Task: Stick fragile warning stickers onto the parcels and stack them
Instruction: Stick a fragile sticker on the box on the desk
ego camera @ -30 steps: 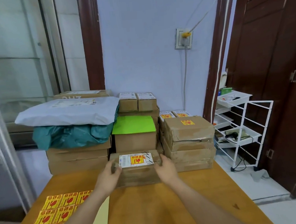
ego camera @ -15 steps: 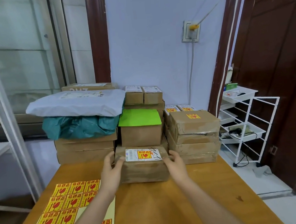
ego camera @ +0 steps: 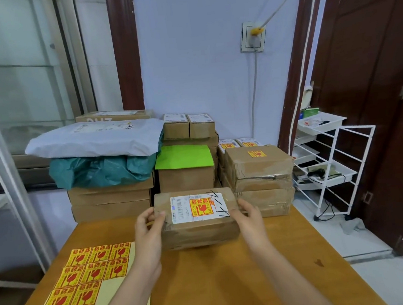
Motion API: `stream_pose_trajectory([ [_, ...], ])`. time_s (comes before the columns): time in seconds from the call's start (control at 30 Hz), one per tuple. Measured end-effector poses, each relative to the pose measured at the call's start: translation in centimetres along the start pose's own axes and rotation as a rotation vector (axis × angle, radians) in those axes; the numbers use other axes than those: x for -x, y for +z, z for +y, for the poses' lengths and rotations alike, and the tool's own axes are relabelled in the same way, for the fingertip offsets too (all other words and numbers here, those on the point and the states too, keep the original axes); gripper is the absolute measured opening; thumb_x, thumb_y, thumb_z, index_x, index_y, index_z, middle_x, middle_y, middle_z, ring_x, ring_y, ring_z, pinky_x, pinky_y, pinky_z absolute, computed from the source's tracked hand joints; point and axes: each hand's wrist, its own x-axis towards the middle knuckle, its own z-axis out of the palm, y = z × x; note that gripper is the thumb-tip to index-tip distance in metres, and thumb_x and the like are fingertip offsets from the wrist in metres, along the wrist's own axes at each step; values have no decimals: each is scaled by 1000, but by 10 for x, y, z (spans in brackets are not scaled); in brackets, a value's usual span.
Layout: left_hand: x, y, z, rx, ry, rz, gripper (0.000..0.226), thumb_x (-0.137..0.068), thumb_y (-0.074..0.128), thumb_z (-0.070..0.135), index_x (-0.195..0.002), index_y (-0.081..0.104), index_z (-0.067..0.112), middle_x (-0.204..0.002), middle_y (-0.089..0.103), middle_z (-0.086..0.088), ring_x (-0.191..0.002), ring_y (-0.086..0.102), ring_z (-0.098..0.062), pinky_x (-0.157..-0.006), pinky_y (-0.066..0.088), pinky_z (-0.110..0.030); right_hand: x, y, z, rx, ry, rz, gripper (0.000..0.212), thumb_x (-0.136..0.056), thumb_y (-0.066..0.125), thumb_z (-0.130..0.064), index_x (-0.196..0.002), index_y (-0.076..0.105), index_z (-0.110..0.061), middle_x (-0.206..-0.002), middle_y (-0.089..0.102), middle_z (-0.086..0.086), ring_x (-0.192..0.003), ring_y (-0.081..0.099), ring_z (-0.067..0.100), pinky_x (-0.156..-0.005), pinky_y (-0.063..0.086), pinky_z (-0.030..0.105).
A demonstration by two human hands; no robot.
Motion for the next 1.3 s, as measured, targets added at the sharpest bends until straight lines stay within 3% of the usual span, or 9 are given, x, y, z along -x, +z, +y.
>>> stream_pose_trajectory([
  [0.1, 6, 4, 7, 29, 3, -21, 29, -92, 59, 24, -120, 51, 24, -119, 57, -5, -110, 56, -23, -94, 48, -45, 3, -9, -10, -16, -40, 0, 47, -93, 58, -15, -138, 46, -13, -126, 42, 2, -113, 45, 15, -102, 37, 29],
  [0.23, 17, 12, 23, 47, 72, -52, 24, -94, 56, 24, -117, 51, 25, -112, 55, 1, -98, 55, -15, -69, 45, -28, 6, -23, -23, -82, -93, 8, 40, -92, 59, -14, -131, 52, -16, -123, 46, 1, -104, 48, 9, -94, 38, 25],
  [0.43, 22, 35, 46, 23, 138, -96, 26, -81, 59, 48, -105, 50, 44, -119, 54, 3, -113, 50, -18, -75, 47, -35, 2, -43, -44, -194, -161, 44, 26, -91, 59, -18, -115, 59, -28, -125, 53, 6, -113, 54, 17, -102, 43, 39],
  [0.67, 24, 87, 68, 10, 158, -238, 26, -98, 45, 31, -123, 36, 31, -106, 51, 16, -87, 48, 7, -61, 41, -12, -15, -76, -73, -250, -193, 134, 36, -91, 58, -30, -128, 58, -28, -132, 51, -2, -122, 49, 16, -108, 38, 40],
  [0.77, 23, 112, 78, 2, 132, -284, 28, -98, 45, 31, -124, 35, 32, -100, 50, 19, -84, 49, 7, -61, 40, -15, -29, -93, -83, -338, -190, 145, 24, -91, 57, -26, -114, 63, -31, -125, 60, -2, -119, 54, 17, -106, 41, 41],
  [0.9, 13, 142, 88, -11, 108, -324, 34, -96, 51, 31, -126, 36, 31, -112, 56, 8, -89, 53, -1, -62, 43, -22, -52, -116, -96, -398, -120, 147, 38, -93, 55, -20, -130, 55, -27, -127, 60, -1, -115, 57, 18, -103, 44, 43],
  [1.0, 3, 165, 92, 3, 101, -328, 34, -96, 52, 26, -125, 35, 28, -116, 54, 4, -86, 54, -4, -55, 47, -17, -65, -129, -110, -411, -64, 118, 39, -95, 53, -20, -133, 51, -29, -122, 59, -2, -97, 58, 10, -83, 51, 33],
  [1.13, -13, 193, 97, 1, 104, -322, 39, -96, 53, 24, -130, 34, 22, -112, 56, 1, -82, 54, -6, -53, 45, -16, -84, -144, -125, -427, -28, 89, 42, -96, 52, -22, -138, 46, -27, -102, 60, -7, -85, 57, 8, -62, 45, 28],
  [1.3, -36, 216, 109, 12, 83, -325, 45, -94, 56, 26, -133, 35, 24, -126, 57, -4, -98, 55, -16, -72, 47, -28, -108, -152, -134, -379, -55, 52, 43, -96, 52, -26, -138, 44, -26, -101, 59, -8, -84, 56, 8, -70, 49, 30],
])
